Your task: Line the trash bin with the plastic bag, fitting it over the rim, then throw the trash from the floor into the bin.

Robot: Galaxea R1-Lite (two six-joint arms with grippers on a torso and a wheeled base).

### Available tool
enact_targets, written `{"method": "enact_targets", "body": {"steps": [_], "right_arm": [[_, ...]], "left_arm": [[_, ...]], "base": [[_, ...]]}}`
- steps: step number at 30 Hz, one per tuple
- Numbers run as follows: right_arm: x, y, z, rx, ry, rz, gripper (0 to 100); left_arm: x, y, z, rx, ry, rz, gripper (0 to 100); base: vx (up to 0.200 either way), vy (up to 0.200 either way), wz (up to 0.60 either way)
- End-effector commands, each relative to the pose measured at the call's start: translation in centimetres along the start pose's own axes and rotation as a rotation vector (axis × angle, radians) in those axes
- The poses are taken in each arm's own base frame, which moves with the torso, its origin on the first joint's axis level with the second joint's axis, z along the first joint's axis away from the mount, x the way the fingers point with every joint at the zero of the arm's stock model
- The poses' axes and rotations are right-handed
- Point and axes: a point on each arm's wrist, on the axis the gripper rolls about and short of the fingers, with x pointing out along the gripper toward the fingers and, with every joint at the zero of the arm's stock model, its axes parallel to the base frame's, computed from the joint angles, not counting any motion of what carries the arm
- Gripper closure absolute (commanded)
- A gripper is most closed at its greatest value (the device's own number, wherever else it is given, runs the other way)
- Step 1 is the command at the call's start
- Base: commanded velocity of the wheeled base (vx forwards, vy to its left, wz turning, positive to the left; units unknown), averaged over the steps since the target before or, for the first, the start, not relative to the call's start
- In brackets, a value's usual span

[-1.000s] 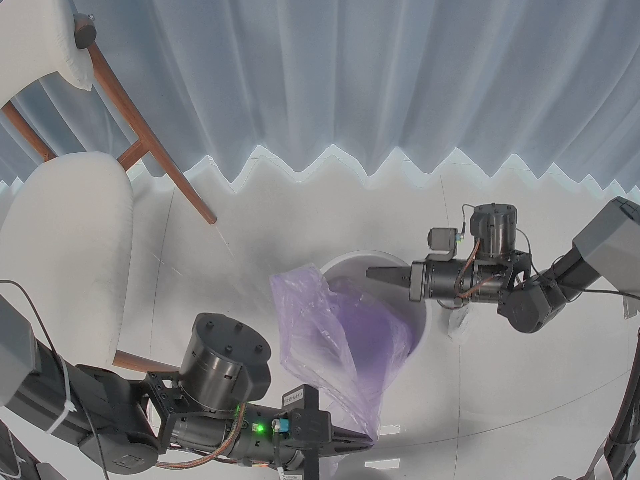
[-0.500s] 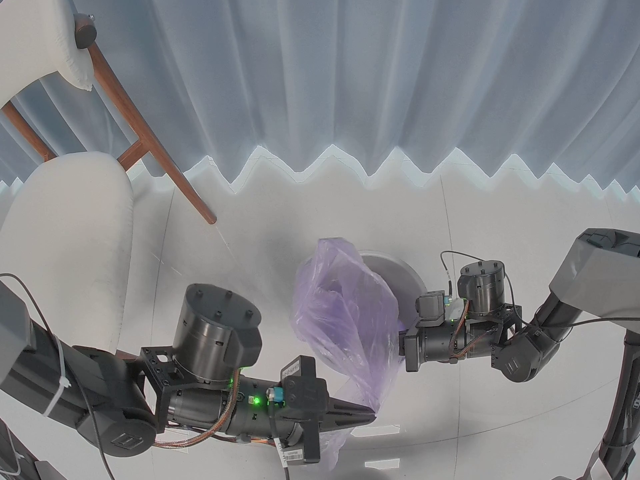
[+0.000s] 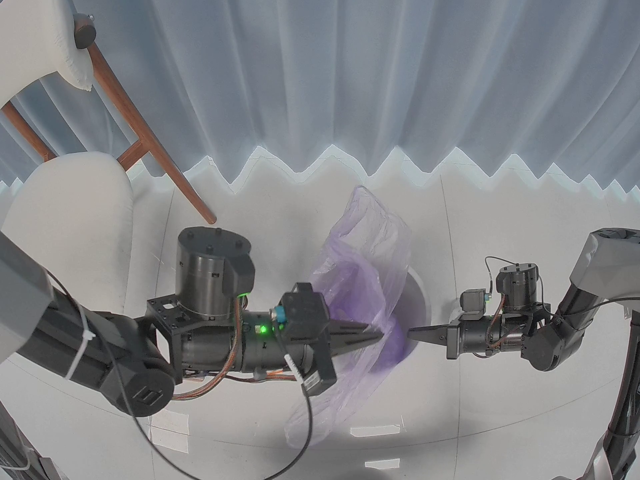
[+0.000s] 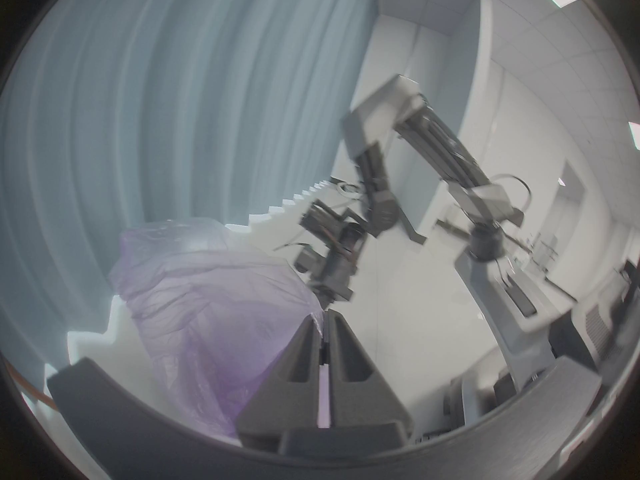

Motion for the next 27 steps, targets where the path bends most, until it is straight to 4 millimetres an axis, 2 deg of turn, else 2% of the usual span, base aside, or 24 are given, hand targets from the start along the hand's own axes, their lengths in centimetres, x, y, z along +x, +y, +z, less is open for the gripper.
{"method": "enact_targets", "body": {"steps": [1, 2, 6, 9, 12, 13, 14, 15, 17, 18, 21, 27], "right_arm": [[-2.8, 0.3, -0.7, 0.008, -0.009, -0.053, 100], [-4.0, 1.2, -1.1, 0.005, -0.020, -0.111, 100], [-6.2, 3.3, 0.0, -0.054, -0.131, -0.201, 100], [-8.0, 5.1, 0.2, -0.068, -0.194, -0.262, 100], [-8.8, 5.9, 1.3, -0.033, -0.272, -0.324, 100], [-8.8, 5.9, 1.3, -0.033, -0.272, -0.324, 100], [-9.2, 6.5, 3.3, -0.004, -0.366, -0.303, 100], [-9.5, 7.0, 4.3, 0.009, -0.405, -0.286, 100], [-9.7, 7.7, 5.2, 0.012, -0.423, -0.265, 100], [-9.7, 7.9, 5.3, 0.008, -0.423, -0.263, 0], [-9.4, 10.3, 5.9, -0.013, -0.387, -0.214, 0], [-6.8, 11.8, 8.3, 0.017, -0.353, -0.350, 0]], "left_arm": [[2.5, 1.1, -1.5, -0.080, -0.011, 0.038, 100], [3.3, 0.9, -1.4, -0.184, -0.023, 0.121, 100], [3.6, 0.5, -0.9, -0.372, -0.026, 0.236, 100], [3.9, -0.1, -0.4, -0.462, -0.022, 0.323, 100], [3.9, -2.1, 0.0, -0.483, -0.004, 0.319, 100], [3.9, -2.1, 0.0, -0.483, -0.004, 0.319, 100], [3.5, -3.8, -0.2, -0.474, 0.023, 0.283, 100], [3.5, -4.7, -0.5, -0.466, 0.035, 0.264, 100], [3.7, -5.8, -0.8, -0.436, 0.038, 0.236, 100], [3.8, -5.9, -0.9, -0.432, 0.039, 0.234, 100], [4.4, -6.8, -2.2, -0.367, 0.088, 0.208, 100], [4.4, -7.6, -3.4, -0.326, 0.148, 0.201, 100]], "base": [[0.000, 0.000, 0.00], [0.000, 0.000, 0.00], [0.000, 0.000, 0.00], [0.000, 0.000, 0.00], [0.000, 0.000, 0.00], [0.000, 0.000, 0.00], [0.000, 0.000, 0.00], [0.000, 0.000, 0.00], [0.000, 0.000, 0.00], [0.000, 0.000, 0.00], [0.000, 0.000, 0.00], [0.000, 0.000, 0.00]]}}
